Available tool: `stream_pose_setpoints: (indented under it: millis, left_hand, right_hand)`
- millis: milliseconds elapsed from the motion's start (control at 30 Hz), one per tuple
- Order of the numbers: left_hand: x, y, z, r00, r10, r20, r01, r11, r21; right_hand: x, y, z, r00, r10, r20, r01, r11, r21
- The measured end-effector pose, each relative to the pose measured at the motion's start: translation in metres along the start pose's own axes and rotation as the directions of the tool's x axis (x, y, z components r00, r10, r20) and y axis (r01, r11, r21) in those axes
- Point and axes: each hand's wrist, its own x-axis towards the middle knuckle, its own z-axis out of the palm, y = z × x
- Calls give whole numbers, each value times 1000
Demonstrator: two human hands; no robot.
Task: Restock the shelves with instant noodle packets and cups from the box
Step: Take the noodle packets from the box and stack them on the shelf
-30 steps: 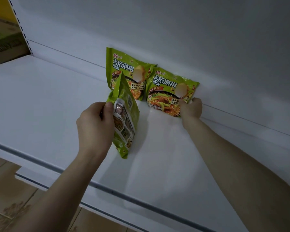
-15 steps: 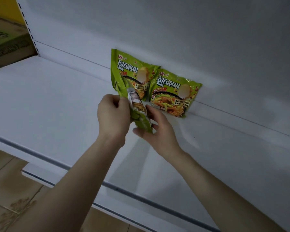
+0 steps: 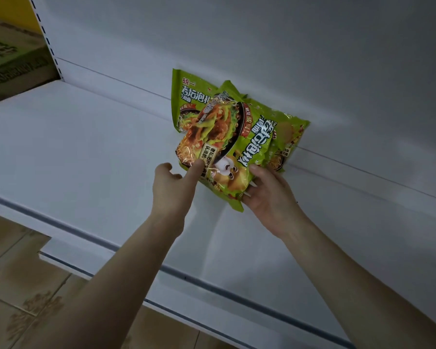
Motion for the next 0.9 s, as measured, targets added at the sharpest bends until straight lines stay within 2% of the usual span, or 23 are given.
stream_pose_setpoints:
  millis: [67, 167, 300, 400, 600, 767, 833, 900]
  left_hand:
    - [-3, 1, 0, 992, -70, 100, 87, 982, -168]
    - [-5, 1, 0, 985, -29, 172, 71, 967, -243]
    - [-7, 2, 0, 990, 32, 140, 12, 953, -304]
    - [-8, 3, 0, 993, 84, 84, -55, 954, -296]
    - [-9, -7, 13, 1000, 4, -11, -8, 911, -413]
    - [-8, -17, 27, 999, 31, 40, -16, 941, -337]
    - [-4, -20, 31, 995, 73, 70, -56, 975, -214]
    - [-4, -26, 36, 980, 167, 109, -167, 986, -7]
  right_hand:
    - [-1, 0, -2, 999, 23, 25, -23, 1000, 19]
    - [-2, -1, -5, 996, 75, 48, -77, 997, 32]
    - [-4, -3, -11, 987, 158, 18, -157, 985, -67]
    - [-6, -7, -18, 986, 164, -27, -166, 976, -143]
    - [-8, -3, -17, 971, 225, -76, -237, 930, -281]
    - [-3, 4, -14, 952, 129, -277, -180, 969, -167]
    - [-3, -3, -22, 949, 103, -298, -152, 978, -145]
    - [-6, -15, -34, 950, 36, -310, -101, 976, -195]
